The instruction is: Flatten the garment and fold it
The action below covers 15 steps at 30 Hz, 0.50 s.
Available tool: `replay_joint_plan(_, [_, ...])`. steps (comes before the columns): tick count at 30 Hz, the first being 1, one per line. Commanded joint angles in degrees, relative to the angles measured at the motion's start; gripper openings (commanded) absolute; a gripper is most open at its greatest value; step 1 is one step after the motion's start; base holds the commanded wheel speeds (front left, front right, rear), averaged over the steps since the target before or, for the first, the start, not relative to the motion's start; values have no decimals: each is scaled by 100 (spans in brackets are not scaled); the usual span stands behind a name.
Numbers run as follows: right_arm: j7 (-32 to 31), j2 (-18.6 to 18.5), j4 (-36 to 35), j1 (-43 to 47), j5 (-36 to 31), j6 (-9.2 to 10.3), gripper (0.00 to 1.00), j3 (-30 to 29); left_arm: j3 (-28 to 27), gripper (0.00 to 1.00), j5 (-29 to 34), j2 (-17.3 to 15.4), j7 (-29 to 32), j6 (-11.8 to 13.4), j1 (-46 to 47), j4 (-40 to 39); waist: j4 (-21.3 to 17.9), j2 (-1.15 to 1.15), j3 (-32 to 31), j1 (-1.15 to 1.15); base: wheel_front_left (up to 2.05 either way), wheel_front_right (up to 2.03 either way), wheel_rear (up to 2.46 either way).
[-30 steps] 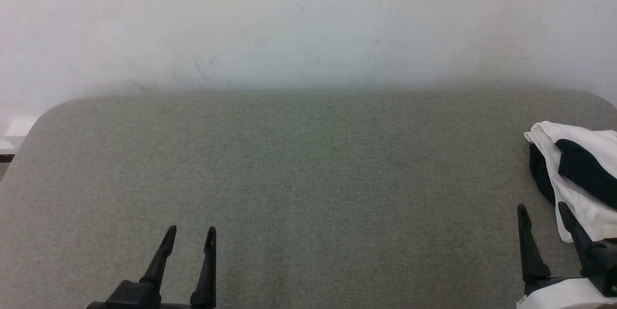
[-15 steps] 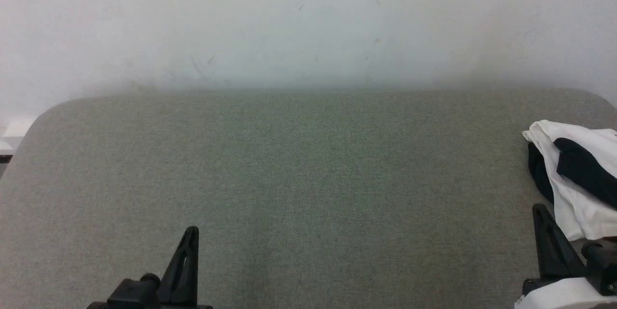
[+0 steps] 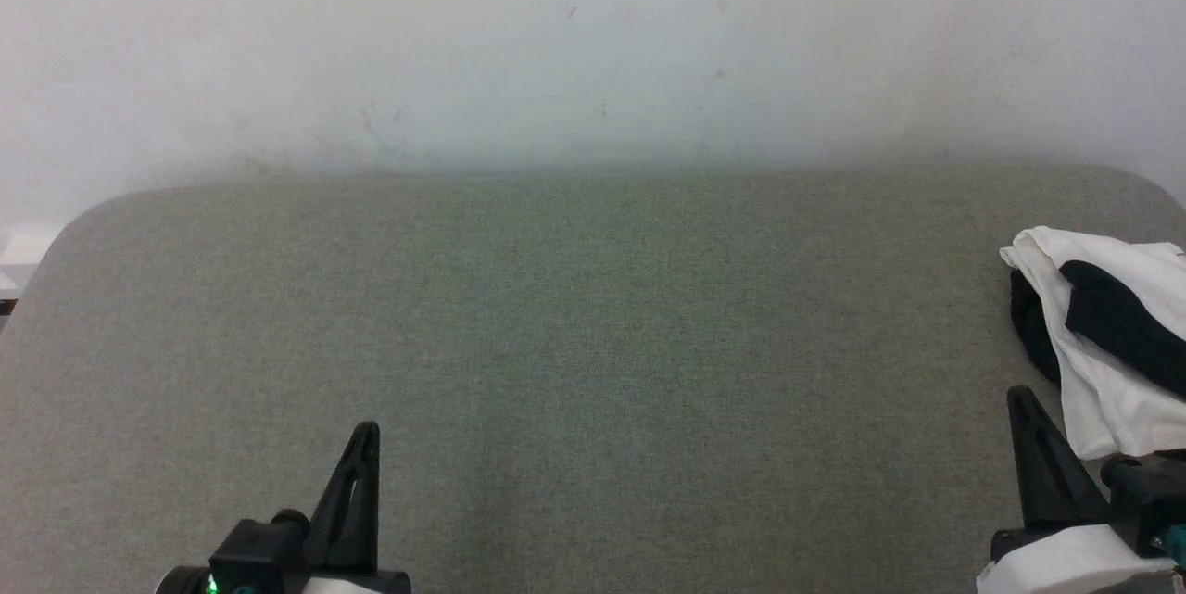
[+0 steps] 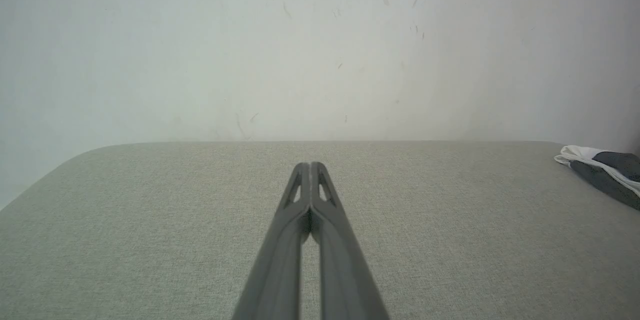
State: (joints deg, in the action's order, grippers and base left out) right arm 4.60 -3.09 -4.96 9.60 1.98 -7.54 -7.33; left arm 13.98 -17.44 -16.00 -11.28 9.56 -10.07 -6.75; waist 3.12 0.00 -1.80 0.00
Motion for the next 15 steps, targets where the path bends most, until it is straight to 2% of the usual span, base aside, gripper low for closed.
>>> replay_joint_plan(1, [-12,4,16,-100,-36,1,0,22,-58,0,82,59,40,-67,90,38,-5,0,3,0,0,0,0])
replay_joint_plan(15, [-74,7,83,-220,-58,2,0,121,-245,0,314,233,192,-190,218,126,-47,0,27,0,0,0,0])
